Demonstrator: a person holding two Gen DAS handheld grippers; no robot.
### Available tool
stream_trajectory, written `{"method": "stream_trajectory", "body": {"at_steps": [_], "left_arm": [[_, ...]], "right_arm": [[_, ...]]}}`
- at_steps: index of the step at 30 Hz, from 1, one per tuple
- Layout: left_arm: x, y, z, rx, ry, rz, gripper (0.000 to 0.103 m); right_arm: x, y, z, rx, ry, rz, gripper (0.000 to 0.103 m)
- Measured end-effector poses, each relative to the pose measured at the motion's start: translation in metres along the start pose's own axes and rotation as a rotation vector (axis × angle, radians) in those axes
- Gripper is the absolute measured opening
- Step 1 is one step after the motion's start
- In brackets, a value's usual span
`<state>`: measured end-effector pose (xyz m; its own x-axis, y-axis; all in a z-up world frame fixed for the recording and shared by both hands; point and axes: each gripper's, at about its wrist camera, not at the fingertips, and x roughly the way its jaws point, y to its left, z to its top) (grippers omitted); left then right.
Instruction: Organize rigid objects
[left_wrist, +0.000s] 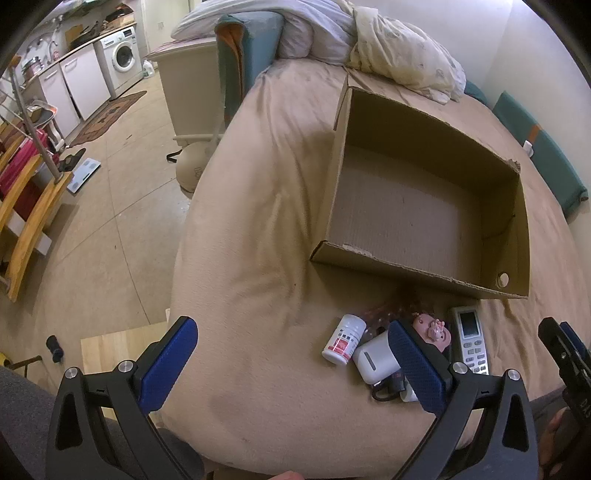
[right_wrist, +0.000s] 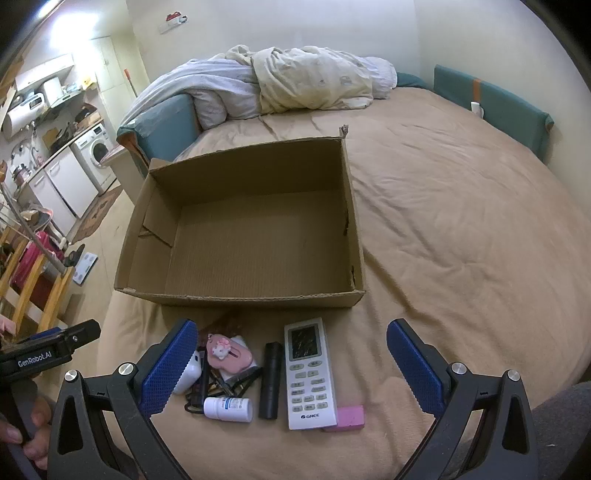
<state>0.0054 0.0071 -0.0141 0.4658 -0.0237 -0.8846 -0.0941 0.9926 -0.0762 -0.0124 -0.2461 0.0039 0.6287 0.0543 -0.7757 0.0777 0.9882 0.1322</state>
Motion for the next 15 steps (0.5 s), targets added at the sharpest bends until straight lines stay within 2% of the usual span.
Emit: {"method": "stream_trajectory", "body": {"at_steps": [11, 15], "left_arm": [[-0.0002, 0.0023, 0.0021, -0.010, 0.002, 0.006, 0.103], [0.0057, 0.0065, 0.0088, -0.022, 0.035, -0.006, 0.103]], "right_arm": [[0.0001, -0.0004, 0.0001, -0.001, 0.000, 0.001, 0.103], [-0.0001, -0.0015, 0.0003, 0.006, -0.001, 0.003, 0.103]]}}
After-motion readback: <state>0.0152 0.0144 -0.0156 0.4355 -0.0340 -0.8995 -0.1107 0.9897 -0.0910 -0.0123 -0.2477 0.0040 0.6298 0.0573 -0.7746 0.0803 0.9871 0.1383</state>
